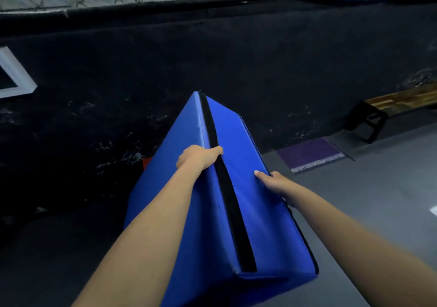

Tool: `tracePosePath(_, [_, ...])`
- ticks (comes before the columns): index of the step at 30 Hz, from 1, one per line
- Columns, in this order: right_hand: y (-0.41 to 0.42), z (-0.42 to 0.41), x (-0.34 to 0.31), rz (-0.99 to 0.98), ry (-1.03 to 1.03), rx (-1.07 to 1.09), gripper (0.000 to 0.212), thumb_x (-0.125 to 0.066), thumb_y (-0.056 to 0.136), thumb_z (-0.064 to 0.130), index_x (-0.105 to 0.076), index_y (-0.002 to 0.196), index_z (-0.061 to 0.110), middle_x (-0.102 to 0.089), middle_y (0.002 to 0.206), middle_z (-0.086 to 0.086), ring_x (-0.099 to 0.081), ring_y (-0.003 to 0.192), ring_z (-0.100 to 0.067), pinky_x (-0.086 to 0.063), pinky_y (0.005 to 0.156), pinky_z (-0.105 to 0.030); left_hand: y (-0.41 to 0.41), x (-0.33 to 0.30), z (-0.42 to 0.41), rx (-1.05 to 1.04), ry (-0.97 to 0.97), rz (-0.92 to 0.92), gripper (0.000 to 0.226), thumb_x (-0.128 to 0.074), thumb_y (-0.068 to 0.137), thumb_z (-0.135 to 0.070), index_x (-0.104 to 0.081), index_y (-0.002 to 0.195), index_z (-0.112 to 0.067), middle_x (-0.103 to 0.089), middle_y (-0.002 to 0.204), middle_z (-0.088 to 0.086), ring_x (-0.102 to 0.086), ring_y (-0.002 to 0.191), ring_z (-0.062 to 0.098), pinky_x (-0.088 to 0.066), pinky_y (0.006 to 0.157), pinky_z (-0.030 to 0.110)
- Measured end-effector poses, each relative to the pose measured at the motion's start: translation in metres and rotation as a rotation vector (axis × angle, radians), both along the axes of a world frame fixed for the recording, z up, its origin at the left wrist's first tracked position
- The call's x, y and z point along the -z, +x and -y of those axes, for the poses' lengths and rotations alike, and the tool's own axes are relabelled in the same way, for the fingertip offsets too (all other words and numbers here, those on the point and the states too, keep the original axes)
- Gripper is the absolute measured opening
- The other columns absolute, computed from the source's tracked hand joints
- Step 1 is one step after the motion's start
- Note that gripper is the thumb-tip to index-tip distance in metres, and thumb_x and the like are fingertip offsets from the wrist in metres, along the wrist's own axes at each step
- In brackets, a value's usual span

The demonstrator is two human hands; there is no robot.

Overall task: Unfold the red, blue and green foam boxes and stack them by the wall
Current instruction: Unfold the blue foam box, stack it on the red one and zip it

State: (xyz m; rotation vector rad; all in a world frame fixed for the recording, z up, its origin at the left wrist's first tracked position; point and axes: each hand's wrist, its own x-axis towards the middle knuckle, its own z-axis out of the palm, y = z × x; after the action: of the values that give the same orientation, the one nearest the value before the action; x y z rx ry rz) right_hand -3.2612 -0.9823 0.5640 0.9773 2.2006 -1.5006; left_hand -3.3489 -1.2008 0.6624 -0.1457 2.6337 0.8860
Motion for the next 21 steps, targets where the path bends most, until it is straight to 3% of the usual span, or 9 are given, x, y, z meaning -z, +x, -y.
tracePosePath(6, [-0.004,-0.044,0.031,0.036,-0.123,0.039,0.122,-0.057,0.072,0.086,-0.012,0.162,0.017,-0.023,0.166,-0.003,-0.033,0.148,-0.03,-0.031,0.119,-0.044,-0.005,0.011,-0.056,0.017,-0.061,0.009,0.051,-0.063,0.078,-0.068,-0.052,0.081,-0.018,-0.061,0.089,0.001,-0.057,0.069,0.02,-0.05,0.066,0.031])
tracePosePath(11, [-0.009,-0.091,0.068,0.046,-0.139,0.059,0.147,-0.056,0.041,0.102,-0.025,0.158,0.019,-0.038,0.159,-0.002,-0.046,0.139,-0.03,-0.04,0.114,-0.05,-0.006,0.026,-0.11,-0.049,-0.09,0.029,0.064,-0.064,0.077,-0.076,-0.053,0.101,-0.018,-0.054,0.085,-0.001,-0.054,0.07,0.02,-0.043,0.058,0.031])
tracePosePath(16, [-0.02,-0.134,0.096,0.059,-0.18,0.037,0.132,-0.057,0.053,0.098,-0.029,0.156,0.019,-0.042,0.156,0.0,-0.049,0.135,-0.03,-0.044,0.11,-0.048,-0.008,0.049,-0.153,-0.111,-0.129,0.029,0.106,-0.058,0.069,-0.087,-0.043,0.144,-0.014,-0.057,0.136,0.006,-0.059,0.118,0.032,-0.052,0.081,0.039])
tracePosePath(19, [-0.027,-0.152,0.106,0.034,-0.189,0.026,0.121,-0.057,0.058,0.095,-0.038,0.15,0.019,-0.051,0.147,0.0,-0.056,0.126,-0.028,-0.047,0.107,-0.048,0.0,0.058,-0.159,-0.103,-0.083,-0.055,0.094,-0.049,0.082,-0.082,-0.037,0.151,-0.019,-0.053,0.145,0.001,-0.054,0.128,0.029,-0.045,0.083,0.037])
tracePosePath(21, [-0.032,-0.162,0.111,0.024,-0.192,0.02,0.116,-0.057,0.061,0.093,-0.041,0.148,0.019,-0.054,0.144,0.001,-0.059,0.123,-0.027,-0.048,0.106,-0.047,0.007,0.075,-0.15,-0.171,0.102,-0.098,0.081,-0.056,0.087,-0.07,-0.04,0.151,-0.024,-0.049,0.15,-0.004,-0.05,0.134,0.024,-0.045,0.096,0.037])
